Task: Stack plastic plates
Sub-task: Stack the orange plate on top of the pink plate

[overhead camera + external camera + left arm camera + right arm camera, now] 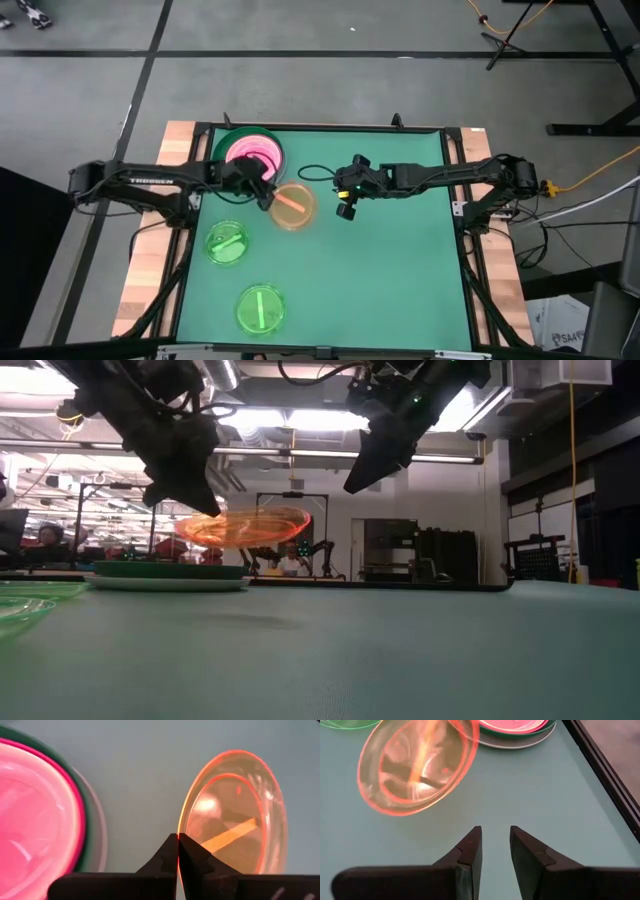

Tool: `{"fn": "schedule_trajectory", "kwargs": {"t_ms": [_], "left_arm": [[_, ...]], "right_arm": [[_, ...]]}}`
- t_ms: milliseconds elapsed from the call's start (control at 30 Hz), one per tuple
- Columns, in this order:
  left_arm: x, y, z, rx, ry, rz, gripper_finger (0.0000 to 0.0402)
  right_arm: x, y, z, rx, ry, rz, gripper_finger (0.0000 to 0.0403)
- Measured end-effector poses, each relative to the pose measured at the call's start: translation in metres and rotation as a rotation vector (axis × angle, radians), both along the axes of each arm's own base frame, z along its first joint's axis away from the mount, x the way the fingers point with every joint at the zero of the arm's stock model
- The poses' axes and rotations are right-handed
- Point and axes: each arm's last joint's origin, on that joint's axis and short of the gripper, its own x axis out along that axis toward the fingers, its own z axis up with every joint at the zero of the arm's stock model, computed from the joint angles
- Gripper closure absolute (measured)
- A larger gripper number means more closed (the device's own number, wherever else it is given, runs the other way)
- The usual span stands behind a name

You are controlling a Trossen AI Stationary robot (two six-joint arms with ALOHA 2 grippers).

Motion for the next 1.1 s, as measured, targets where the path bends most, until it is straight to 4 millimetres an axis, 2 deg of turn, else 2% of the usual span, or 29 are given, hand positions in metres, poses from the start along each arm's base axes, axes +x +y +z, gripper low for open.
{"fn": "schedule_trajectory", "kwargs": {"t_ms": [300, 700, 1100], "left_arm": [[-0.017, 0.036, 0.007, 0.020, -0.030, 0.158, 0.0401], [-0.045, 0.079, 0.006, 0.017, -0.017, 0.407, 0.0401], [-0.080, 0.106, 0.002, 0.011, 0.065, 0.598, 0.0401]], "right_arm": [[0.000, 0.000, 0.000, 0.000, 0.000, 0.000, 0.0315], [0.000, 0.000, 0.000, 0.000, 0.000, 0.000, 0.0315], [0.000, 0.000, 0.000, 0.000, 0.000, 0.000, 0.0315]]}}
